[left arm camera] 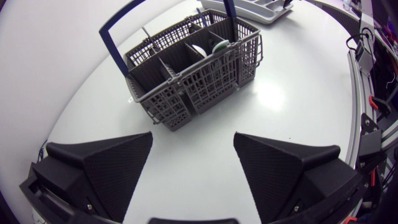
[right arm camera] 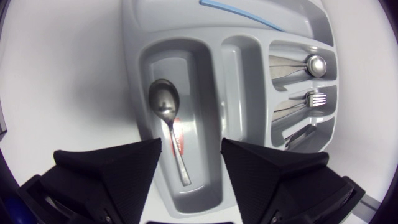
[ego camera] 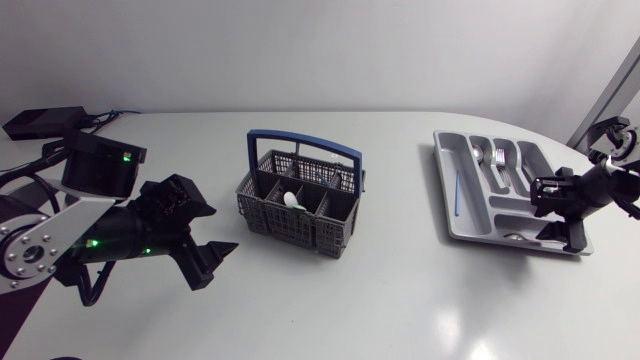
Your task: Unload the cutlery basket into the drawer organizer.
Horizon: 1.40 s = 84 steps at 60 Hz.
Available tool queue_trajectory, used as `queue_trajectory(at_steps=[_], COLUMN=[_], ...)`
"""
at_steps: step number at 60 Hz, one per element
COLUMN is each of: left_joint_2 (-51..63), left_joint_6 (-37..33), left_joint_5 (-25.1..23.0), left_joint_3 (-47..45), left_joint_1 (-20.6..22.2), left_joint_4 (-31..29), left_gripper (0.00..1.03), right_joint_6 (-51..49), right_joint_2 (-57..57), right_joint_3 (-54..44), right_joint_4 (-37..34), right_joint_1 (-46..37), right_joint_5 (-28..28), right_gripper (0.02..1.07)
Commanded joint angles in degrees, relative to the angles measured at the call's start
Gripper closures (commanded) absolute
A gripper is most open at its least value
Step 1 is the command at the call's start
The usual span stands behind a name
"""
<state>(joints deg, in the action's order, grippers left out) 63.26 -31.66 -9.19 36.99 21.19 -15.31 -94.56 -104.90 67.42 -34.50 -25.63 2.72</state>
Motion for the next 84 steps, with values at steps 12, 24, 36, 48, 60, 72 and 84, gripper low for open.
queue_trajectory(at_steps=[12, 24, 36, 48, 60, 72, 84], left_joint_2=[0.1, 2.39, 9.24, 13.82, 20.23, 27.97, 31.92], left_joint_6=[1.34, 0.81, 0.72, 5.56, 13.64, 20.59, 24.63], left_joint_5=[-0.56, -0.74, -1.18, -5.57, -7.6, -8.3, -9.09], left_joint_3=[-0.17, 0.54, 4.67, 11.52, 22.07, 31.12, 34.99], left_joint_1=[-0.54, 0.96, 2.36, 1.84, 2.36, 3.86, 4.65], left_joint_4=[2.13, 5.2, 6.52, 5.55, -4.73, -15.28, -17.91], left_gripper=[0.12, 0.12, 0.12, 0.21, 0.34, 0.39, 0.44], right_joint_6=[7.55, 15.37, 26.01, 38.93, 48.07, 52.9, 54.75], right_joint_2=[9.37, 16.13, 24.48, 28.79, 31.95, 33.36, 34.06], right_joint_3=[-1.59, -6.77, -13.19, -16.27, -18.2, -17.32, -17.94], right_joint_4=[-5.23, -6.54, -5.84, -4.35, -4.61, -6.37, -6.46], right_joint_1=[1.19, 5.94, 15.08, 23.87, 32.04, 35.56, 37.32], right_joint_5=[5.36, 9.23, 11.34, 12.04, 11.96, 11.87, 11.78], right_gripper=[0.06, 0.07, 0.07, 0.07, 0.07, 0.07, 0.07])
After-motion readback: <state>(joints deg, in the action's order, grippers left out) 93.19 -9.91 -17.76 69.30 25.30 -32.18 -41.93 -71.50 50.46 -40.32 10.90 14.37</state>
